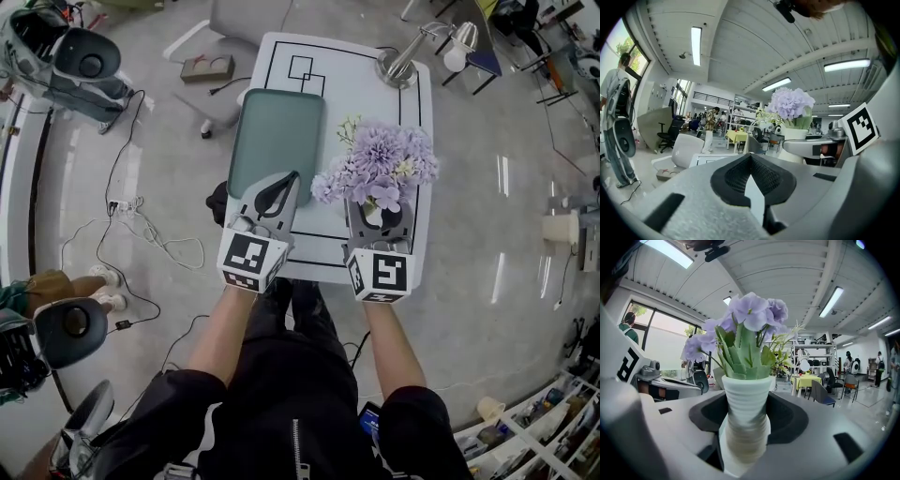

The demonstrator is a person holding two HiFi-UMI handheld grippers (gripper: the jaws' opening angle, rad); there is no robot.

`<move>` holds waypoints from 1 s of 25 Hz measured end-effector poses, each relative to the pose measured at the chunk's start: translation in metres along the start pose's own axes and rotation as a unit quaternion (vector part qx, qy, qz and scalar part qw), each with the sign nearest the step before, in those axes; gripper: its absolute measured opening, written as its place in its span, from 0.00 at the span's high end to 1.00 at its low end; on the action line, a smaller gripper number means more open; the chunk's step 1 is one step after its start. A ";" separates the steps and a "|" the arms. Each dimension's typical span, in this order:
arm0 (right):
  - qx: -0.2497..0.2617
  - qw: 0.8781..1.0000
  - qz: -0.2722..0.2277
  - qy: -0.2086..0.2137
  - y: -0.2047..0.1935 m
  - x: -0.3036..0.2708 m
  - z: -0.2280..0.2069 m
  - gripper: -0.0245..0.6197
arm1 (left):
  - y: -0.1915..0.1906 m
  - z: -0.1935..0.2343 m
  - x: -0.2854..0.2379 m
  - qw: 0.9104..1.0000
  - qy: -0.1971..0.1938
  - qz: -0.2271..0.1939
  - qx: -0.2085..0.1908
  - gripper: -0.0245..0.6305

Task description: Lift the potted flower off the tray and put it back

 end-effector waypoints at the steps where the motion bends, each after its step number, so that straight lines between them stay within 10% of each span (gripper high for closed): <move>1: 0.000 1.000 0.000 0.000 0.000 0.001 0.001 0.59 | 0.001 -0.001 0.002 1.000 -0.003 -0.003 0.000 0.96; 25: -0.010 1.000 0.005 0.019 -0.008 -0.010 0.005 0.59 | -0.018 0.020 0.019 0.998 0.049 0.023 0.017 0.96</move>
Point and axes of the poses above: the fingertips, and each gripper's own axes: x backward along the fingers, z to its left, y out of its top, the point moved 2 cm from there along x, backward along the fingers, and after that the axes turned 3 degrees about -x, right-handed, at the moved point
